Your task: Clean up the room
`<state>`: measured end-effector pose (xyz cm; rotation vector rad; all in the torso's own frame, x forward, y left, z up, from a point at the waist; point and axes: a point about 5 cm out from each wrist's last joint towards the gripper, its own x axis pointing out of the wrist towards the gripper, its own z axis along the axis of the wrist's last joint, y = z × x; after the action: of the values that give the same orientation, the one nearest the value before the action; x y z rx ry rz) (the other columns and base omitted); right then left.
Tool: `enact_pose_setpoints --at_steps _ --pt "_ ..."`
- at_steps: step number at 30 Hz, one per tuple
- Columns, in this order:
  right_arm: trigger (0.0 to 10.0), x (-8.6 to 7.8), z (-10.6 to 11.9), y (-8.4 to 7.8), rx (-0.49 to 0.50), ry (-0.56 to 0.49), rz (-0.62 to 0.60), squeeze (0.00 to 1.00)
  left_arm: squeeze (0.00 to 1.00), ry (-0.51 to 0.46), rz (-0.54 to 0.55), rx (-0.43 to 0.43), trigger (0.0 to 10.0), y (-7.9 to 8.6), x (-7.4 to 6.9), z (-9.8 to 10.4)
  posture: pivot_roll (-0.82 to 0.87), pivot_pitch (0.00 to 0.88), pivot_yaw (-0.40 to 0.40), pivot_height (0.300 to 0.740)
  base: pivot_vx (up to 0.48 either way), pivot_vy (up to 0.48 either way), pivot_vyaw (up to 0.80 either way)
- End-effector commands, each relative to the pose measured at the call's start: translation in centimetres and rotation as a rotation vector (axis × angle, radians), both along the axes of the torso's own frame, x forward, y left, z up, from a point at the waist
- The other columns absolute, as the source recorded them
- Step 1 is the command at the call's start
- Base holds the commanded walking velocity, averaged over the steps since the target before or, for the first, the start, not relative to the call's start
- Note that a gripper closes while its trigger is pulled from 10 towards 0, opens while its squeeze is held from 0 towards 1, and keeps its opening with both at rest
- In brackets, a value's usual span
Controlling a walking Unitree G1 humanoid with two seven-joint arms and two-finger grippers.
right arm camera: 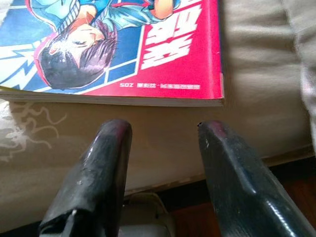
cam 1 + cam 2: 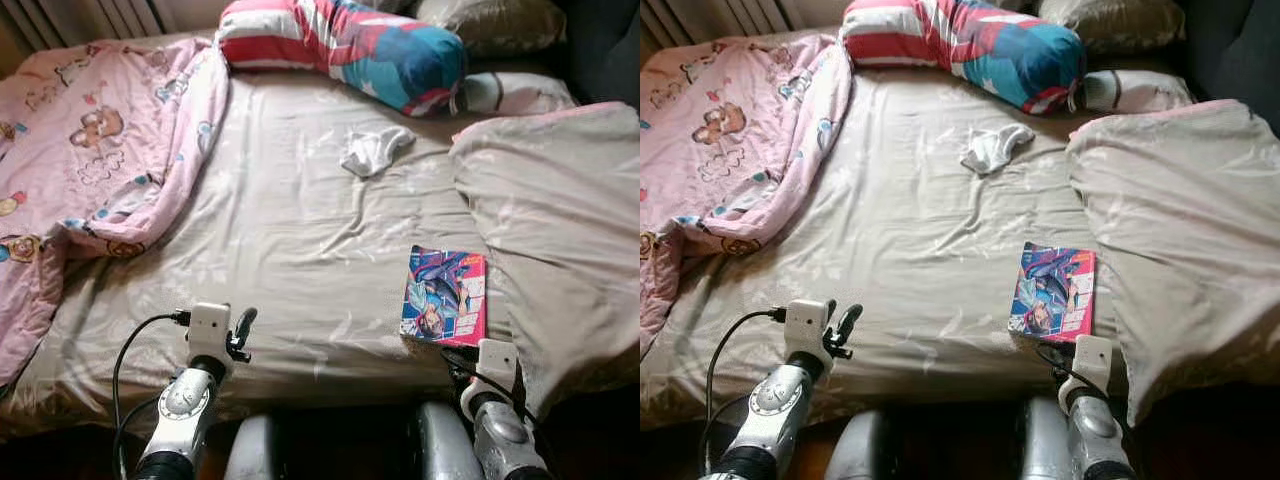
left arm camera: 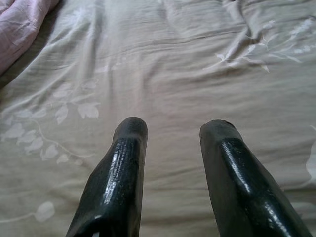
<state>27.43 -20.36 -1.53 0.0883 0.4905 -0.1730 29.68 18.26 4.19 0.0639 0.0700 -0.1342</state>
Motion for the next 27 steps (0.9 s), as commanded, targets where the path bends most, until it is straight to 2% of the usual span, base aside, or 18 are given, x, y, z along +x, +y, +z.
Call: enact_pose_setpoints --at_steps 1,7,20,27 --pt "10.0 -0.5 -0.6 0.4 0.009 0.036 0.010 0.00 0.00 0.046 -0.001 0.014 10.0 0.5 -0.7 -0.9 0.04 0.243 0.127 0.607 0.000 0.000 0.00" --pt "10.0 -0.3 -0.6 0.6 0.007 0.047 0.016 0.00 0.00 0.044 -0.018 0.037 10.0 0.8 -1.2 -0.7 0.07 0.255 0.142 0.607 0.000 0.000 0.00" --pt "10.0 -0.1 -0.2 -0.3 -0.004 0.043 -0.010 0.00 0.00 0.068 -0.024 0.057 10.0 1.3 -2.0 -1.0 0.08 0.257 0.156 0.607 0.000 0.000 0.00" --pt "10.0 0.1 0.3 -1.7 -0.021 0.023 -0.044 0.00 0.00 0.077 -0.036 0.060 10.0 1.0 -2.2 -1.1 0.07 0.255 0.160 0.607 0.000 0.000 0.00"
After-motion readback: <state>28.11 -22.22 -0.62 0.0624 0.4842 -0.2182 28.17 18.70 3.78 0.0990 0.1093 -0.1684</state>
